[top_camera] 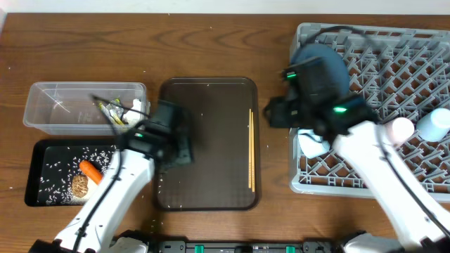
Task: Sort waste into correct bins and load items into the dishwasher rack
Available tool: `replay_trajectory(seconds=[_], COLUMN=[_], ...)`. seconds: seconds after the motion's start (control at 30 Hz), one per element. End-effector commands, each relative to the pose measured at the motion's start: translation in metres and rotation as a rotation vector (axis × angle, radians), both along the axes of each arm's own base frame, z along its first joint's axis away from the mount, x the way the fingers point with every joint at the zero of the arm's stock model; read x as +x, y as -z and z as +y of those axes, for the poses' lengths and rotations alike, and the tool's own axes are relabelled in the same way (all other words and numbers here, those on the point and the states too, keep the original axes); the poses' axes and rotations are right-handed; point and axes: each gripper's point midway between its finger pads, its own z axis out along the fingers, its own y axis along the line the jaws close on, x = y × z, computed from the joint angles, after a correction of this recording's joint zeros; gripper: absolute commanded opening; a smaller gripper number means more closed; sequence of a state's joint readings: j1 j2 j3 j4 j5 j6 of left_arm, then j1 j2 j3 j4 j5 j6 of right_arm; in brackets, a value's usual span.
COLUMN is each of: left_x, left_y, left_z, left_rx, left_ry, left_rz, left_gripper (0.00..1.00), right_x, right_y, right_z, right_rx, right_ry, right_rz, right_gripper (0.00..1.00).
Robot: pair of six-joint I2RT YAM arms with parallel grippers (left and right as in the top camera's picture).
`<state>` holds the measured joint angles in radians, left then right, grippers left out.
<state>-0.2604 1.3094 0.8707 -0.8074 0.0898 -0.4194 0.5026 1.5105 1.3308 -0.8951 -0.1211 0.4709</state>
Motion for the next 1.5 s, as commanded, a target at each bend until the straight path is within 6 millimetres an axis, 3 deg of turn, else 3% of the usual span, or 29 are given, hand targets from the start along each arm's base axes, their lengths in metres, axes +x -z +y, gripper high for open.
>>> replay_trajectory(seconds=[0.0,0.2,0.3,0.33,0.37,0.57,0.83,0.93,0.97,1.03,1.23,1.33,1.47], left_x=[0.01,0.011,0.009,0.007,0.006,0.003,0.002,0.002,0.002,0.002,0.002,0.002,0.002], left_y=[-0.017,-0.056,-0.07,-0.073,-0.074,-0.073,-0.071,-0.071,-0.071,-0.071,-0.071,-0.071,-0.072], left_z=[0.028,0.079,0.097,0.1,0.103,0.105,0.105,0.105,0.105,0.105,0.105,0.105,0.105], left_rx=[-0.016,-0.02,-0.015,-0.014,-0.014,-0.013,-0.013,-0.013,-0.013,-0.013,-0.013,-0.013,-0.013], left_ry=[-0.14,-0.273,-0.331,-0.347,-0.358,-0.367,-0.367,-0.367,-0.367,-0.367,-0.367,-0.367,-0.367], left_rz=[-0.035,-0.09,-0.138,-0.146,-0.151,-0.139,-0.127,-0.127,-0.127,-0.127,-0.127,-0.127,-0.129], left_gripper=[0.63,0.64,0.84,0.87,0.98,0.98,0.98,0.98,0.98,0.98,0.98,0.98,0.98], right_x=[-0.007,-0.015,-0.018,-0.018,-0.018,-0.027,-0.031,-0.028,-0.026,-0.023,-0.012,-0.003,0.006], right_y=[0.039,0.101,0.125,0.132,0.139,0.17,0.187,0.188,0.188,0.187,0.175,0.143,0.076], right_z=[0.022,0.047,0.046,0.044,0.044,0.052,0.049,0.055,0.057,0.059,0.061,0.065,0.064], right_rx=[-0.058,-0.133,-0.17,-0.186,-0.194,-0.194,-0.22,-0.195,-0.189,-0.181,-0.178,-0.149,-0.082], right_ry=[0.045,0.075,0.114,0.129,0.13,0.109,0.12,0.112,0.111,0.109,0.02,-0.06,-0.134], right_rz=[0.105,0.227,0.278,0.292,0.304,0.39,0.426,0.418,0.409,0.398,0.326,0.239,0.077], right_gripper=[0.36,0.28,0.28,0.29,0.29,0.27,0.28,0.29,0.24,0.01,0.01,0.01,0.01])
